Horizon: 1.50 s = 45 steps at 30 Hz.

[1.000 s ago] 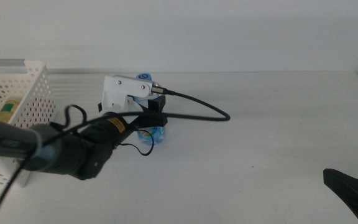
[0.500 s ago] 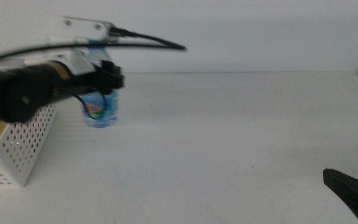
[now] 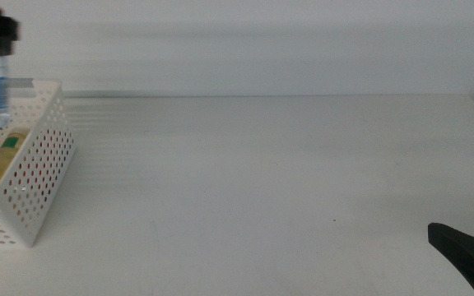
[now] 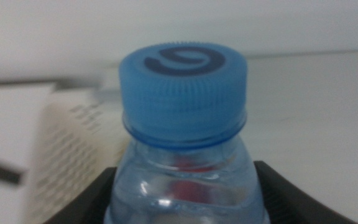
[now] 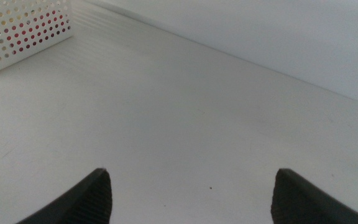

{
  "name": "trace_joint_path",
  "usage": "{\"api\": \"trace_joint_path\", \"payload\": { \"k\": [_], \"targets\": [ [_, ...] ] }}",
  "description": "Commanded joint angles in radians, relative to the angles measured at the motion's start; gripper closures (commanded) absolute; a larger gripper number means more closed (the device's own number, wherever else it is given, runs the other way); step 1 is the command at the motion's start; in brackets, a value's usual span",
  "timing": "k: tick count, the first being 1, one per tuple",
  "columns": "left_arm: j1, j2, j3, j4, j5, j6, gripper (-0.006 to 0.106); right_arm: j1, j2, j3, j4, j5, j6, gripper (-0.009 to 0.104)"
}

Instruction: Use arms to grab the bottles and put them into the dustbin to the left of the table.

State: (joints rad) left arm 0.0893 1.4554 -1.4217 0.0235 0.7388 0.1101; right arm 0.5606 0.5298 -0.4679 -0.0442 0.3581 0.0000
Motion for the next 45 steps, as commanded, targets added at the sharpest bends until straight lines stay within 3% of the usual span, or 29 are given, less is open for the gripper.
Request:
{"api": "trace_joint_path", "payload": {
  "k": [1, 13, 17, 22, 27, 28, 45],
  "targets": [
    [0.062, -0.005, -0.078, 0.0, -0.008, 0.029, 0.105, 0.004, 0.001, -0.023, -0.01, -0.07, -0.009, 0.028],
    [0.133, 0.224, -0.091, -0.004, -0.049, 0.052, 0.105, 0.004, 0.001, -0.023, -0.01, -0.07, -0.009, 0.028],
    [0.133, 0.274, -0.091, -0.023, -0.049, 0.052, 0.096, 0.004, 0.001, -0.023, -0.01, -0.07, -0.009, 0.028],
    [0.133, 0.283, -0.091, -0.023, -0.051, 0.096, 0.066, 0.004, 0.001, -0.023, -0.01, -0.07, -0.009, 0.028],
    [0.133, 0.28, -0.091, -0.035, -0.049, 0.124, 0.016, 0.004, 0.001, -0.023, -0.01, -0.07, -0.009, 0.028],
    [0.133, 0.277, -0.091, -0.043, -0.049, 0.123, 0.01, 0.004, 0.001, -0.023, -0.01, -0.07, -0.009, 0.028],
    [0.13, 0.022, -0.054, -0.16, 0.133, 0.096, 0.01, 0.004, 0.001, -0.023, -0.01, -0.07, -0.009, 0.028]
  ]
}}
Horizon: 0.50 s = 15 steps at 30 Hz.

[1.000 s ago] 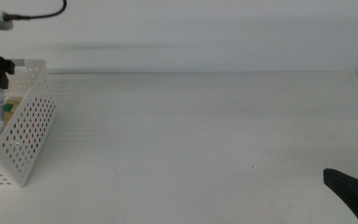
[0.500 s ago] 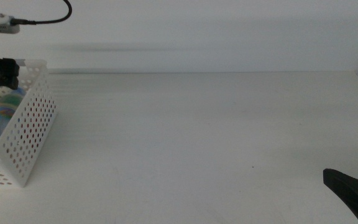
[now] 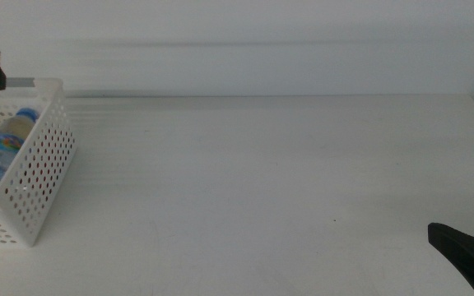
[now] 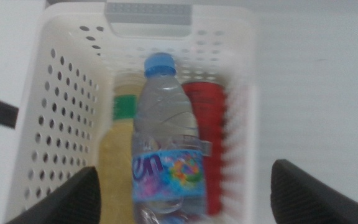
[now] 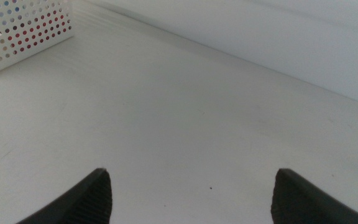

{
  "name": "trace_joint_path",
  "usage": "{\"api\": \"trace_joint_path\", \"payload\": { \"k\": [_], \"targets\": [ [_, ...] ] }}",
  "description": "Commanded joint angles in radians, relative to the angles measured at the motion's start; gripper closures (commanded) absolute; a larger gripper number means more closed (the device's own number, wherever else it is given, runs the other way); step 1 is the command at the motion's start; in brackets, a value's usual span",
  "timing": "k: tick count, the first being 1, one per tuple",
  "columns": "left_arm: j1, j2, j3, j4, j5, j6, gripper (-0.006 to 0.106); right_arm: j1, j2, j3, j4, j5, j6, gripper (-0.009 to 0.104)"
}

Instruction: Use arms to grab the bottles and put them into the dustbin to the left of the table.

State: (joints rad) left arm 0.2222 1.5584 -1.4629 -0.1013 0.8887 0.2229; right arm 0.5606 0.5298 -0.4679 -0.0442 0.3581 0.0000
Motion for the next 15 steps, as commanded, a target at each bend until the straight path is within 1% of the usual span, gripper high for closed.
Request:
{"api": "trace_joint_path", "payload": {
  "k": [1, 8, 15],
  "targets": [
    [-0.002, -0.106, 0.008, -0.051, -0.017, -0.017, 0.01, 0.004, 0.001, -0.023, -0.01, -0.07, -0.009, 0.028],
    [-0.002, -0.332, 0.195, -0.203, -0.043, -0.01, 0.01, 0.004, 0.001, -0.023, -0.01, -0.07, -0.009, 0.028],
    [-0.022, -0.537, 0.311, -0.314, -0.072, 0.124, 0.01, 0.004, 0.001, -0.023, -0.01, -0.07, -0.009, 0.028]
  ]
}}
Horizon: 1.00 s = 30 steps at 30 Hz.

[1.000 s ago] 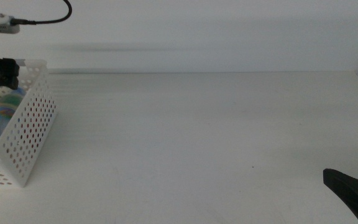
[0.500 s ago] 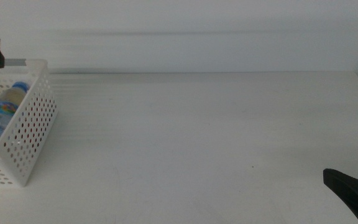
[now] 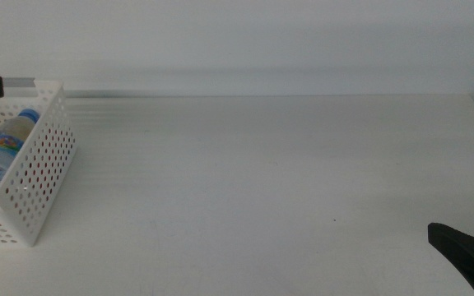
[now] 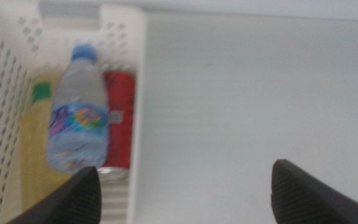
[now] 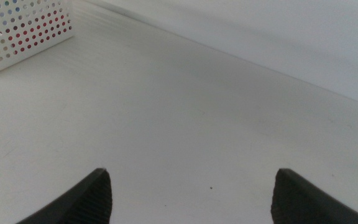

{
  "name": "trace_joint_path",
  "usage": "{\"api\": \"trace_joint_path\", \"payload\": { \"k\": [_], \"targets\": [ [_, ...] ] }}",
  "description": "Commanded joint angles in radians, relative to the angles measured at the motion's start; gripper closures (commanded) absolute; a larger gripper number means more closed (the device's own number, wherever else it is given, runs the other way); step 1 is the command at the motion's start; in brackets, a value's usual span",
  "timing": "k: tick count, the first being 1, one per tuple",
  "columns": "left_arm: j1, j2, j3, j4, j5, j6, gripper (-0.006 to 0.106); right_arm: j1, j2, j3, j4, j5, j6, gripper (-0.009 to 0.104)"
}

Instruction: Use arms to grab the bottles and put them into the dustbin to the left of the table.

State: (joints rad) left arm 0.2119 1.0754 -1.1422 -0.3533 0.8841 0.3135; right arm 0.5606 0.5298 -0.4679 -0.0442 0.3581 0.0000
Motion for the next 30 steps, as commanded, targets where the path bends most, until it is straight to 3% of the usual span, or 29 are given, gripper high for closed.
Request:
{"api": "trace_joint_path", "payload": {
  "k": [1, 7, 17, 30],
  "targets": [
    [-0.019, -0.072, -0.003, -0.068, -0.077, 0.042, 0.01, 0.004, 0.001, -0.023, -0.01, -0.07, -0.009, 0.028],
    [-0.144, -0.194, 0.137, -0.033, -0.234, -0.024, 0.01, 0.004, 0.001, -0.023, -0.01, -0.07, -0.009, 0.028],
    [-0.4, -0.293, 0.384, 0.215, -0.504, -0.375, 0.01, 0.004, 0.001, -0.023, -0.01, -0.07, -0.009, 0.028],
    [-0.412, -0.299, 0.392, 0.216, -0.506, -0.408, 0.01, -0.017, -0.023, -0.023, -0.01, -0.07, -0.009, 0.028]
  ]
}}
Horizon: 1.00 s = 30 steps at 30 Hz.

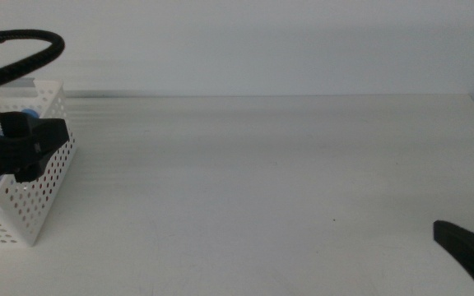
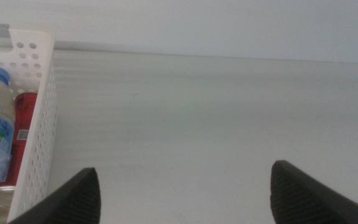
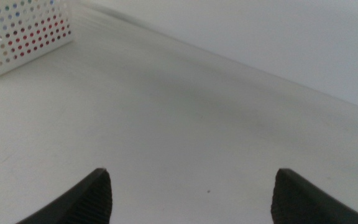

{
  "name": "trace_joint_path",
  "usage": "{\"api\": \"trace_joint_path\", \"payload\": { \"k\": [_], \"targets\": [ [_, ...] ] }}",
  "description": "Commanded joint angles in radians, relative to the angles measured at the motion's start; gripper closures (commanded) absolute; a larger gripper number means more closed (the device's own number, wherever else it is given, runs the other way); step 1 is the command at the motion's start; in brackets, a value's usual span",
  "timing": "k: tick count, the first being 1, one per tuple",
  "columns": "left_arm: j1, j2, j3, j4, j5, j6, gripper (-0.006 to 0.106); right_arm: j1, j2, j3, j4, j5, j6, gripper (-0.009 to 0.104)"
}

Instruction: Use arms to grab the bottles and put them into the dustbin to the left of the table.

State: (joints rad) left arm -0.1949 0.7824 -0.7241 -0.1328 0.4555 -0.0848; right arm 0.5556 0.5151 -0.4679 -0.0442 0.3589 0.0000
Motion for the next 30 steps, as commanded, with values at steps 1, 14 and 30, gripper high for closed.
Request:
{"api": "trace_joint_path", "payload": {
  "k": [1, 14, 30],
  "targets": [
    [-0.005, -0.006, -0.025, -0.004, -0.078, -0.01, 0.01, -0.024, -0.018, -0.023, -0.009, -0.071, -0.009, 0.028],
    [-0.001, -0.148, 0.121, -0.003, -0.16, -0.01, 0.01, -0.458, -0.16, -0.022, 0.044, -0.071, -0.009, 0.028],
    [0.19, -0.723, 0.572, -0.007, -0.285, -0.01, 0.01, -0.479, -0.448, 0.203, 0.086, -0.106, -0.009, 0.028]
  ]
}}
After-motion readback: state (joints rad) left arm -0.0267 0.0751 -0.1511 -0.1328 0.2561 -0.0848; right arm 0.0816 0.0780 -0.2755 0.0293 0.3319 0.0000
